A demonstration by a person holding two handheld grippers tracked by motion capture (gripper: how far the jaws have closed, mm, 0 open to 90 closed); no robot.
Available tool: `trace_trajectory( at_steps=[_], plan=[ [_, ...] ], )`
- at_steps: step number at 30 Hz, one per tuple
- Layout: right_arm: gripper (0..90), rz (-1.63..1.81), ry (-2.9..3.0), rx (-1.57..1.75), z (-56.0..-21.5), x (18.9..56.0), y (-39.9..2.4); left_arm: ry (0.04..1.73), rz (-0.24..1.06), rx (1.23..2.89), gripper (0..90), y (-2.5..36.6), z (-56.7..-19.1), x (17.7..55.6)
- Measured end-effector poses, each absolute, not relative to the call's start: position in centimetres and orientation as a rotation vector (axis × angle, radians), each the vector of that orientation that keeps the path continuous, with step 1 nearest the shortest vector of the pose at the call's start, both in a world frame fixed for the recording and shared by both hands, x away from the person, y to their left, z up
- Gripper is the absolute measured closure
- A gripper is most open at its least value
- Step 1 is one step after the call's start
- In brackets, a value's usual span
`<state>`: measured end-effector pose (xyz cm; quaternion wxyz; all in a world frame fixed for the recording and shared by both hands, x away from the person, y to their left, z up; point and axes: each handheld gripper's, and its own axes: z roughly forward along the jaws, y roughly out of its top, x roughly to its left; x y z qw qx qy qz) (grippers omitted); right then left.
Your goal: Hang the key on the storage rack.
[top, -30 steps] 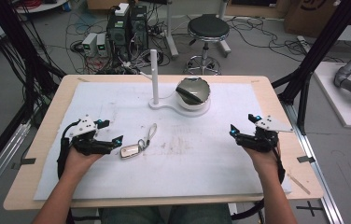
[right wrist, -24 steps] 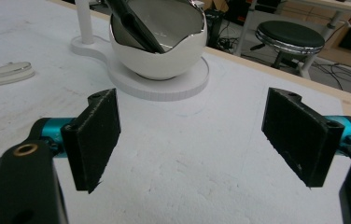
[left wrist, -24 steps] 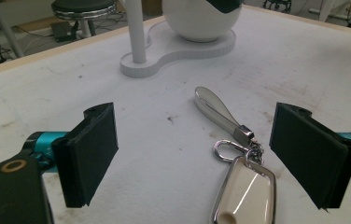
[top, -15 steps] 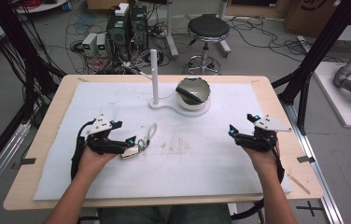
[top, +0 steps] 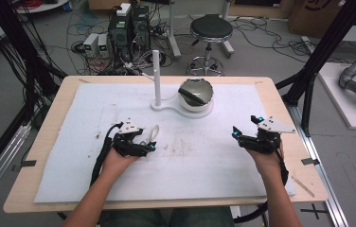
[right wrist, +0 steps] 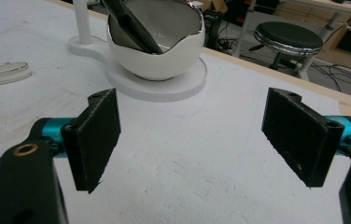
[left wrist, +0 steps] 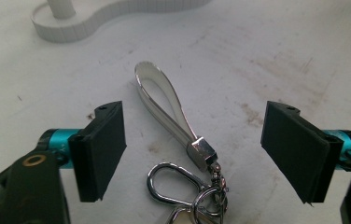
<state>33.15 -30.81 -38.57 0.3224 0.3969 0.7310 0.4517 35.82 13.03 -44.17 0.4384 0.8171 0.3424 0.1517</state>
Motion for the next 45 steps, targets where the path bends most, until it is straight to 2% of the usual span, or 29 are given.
trace_trajectory(
  at_steps=[3, 4, 5, 6, 9, 10, 11, 12, 13, 20, 29, 32, 42, 45],
  plan=[
    [20.0, 1.18, 1.926, 1.043, -38.6, 33.2, -30.8, 0.878, 0.396, 2.098, 30.9, 12.7, -44.8, 36.1],
    [20.0, 1.175, 1.927, 1.039, -38.7, 33.3, -30.7, 0.897, 0.401, 2.113, 39.2, 12.6, -45.0, 36.2],
    [20.0, 1.175, 1.927, 1.039, -38.7, 33.3, -30.7, 0.904, 0.407, 2.12, 39.2, 12.5, -45.0, 36.2],
    [19.9, 1.172, 1.93, 1.043, -38.7, 33.4, -30.7, 0.913, 0.43, 2.128, 46.9, 12.3, -44.9, 36.2],
    [20.0, 1.169, 1.93, 1.047, -38.8, 33.4, -30.7, 0.902, 0.43, 2.141, 52.2, 12.2, -44.8, 36.0],
    [20.0, 1.167, 1.931, 1.046, -38.8, 33.4, -30.7, 0.888, 0.432, 2.146, 61.8, 12.0, -44.8, 35.8],
    [20.0, 1.167, 1.931, 1.046, -38.8, 33.4, -30.7, 0.87, 0.432, 2.153, 61.8, 11.9, -44.8, 35.7],
    [20.0, 1.168, 1.929, 1.048, -38.8, 33.4, -30.7, 0.849, 0.43, 2.167, 67.6, 11.7, -44.7, 35.5],
    [20.0, 1.17, 1.929, 1.043, -38.7, 33.3, -30.7, 0.844, 0.422, 2.168, 80.5, 11.6, -44.7, 35.4],
    [20.0, 1.171, 1.934, 1.037, -38.7, 33.2, -30.6, 0.843, 0.434, 2.166, 81.3, 11.7, -44.4, 35.3],
    [20.0, 1.183, 1.931, 1.032, -38.5, 33.3, -30.3, 0.811, 0.415, 2.008, 81.3, 14.4, -41.7, 35.9],
    [19.9, 1.187, 1.934, 1.016, -38.4, 33.3, -30.0, 0.792, 0.443, 1.906, 81.3, 15.6, -39.5, 36.1],
    [20.0, 1.197, 1.941, 1.008, -38.2, 33.3, -29.5, 0.706, 0.63, 1.781, 81.3, 15.9, -34.4, 36.4],
    [20.0, 1.201, 1.944, 1.004, -38.1, 33.2, -29.4, 0.712, 0.645, 1.742, 81.3, 15.7, -33.3, 36.8]
  ],
)
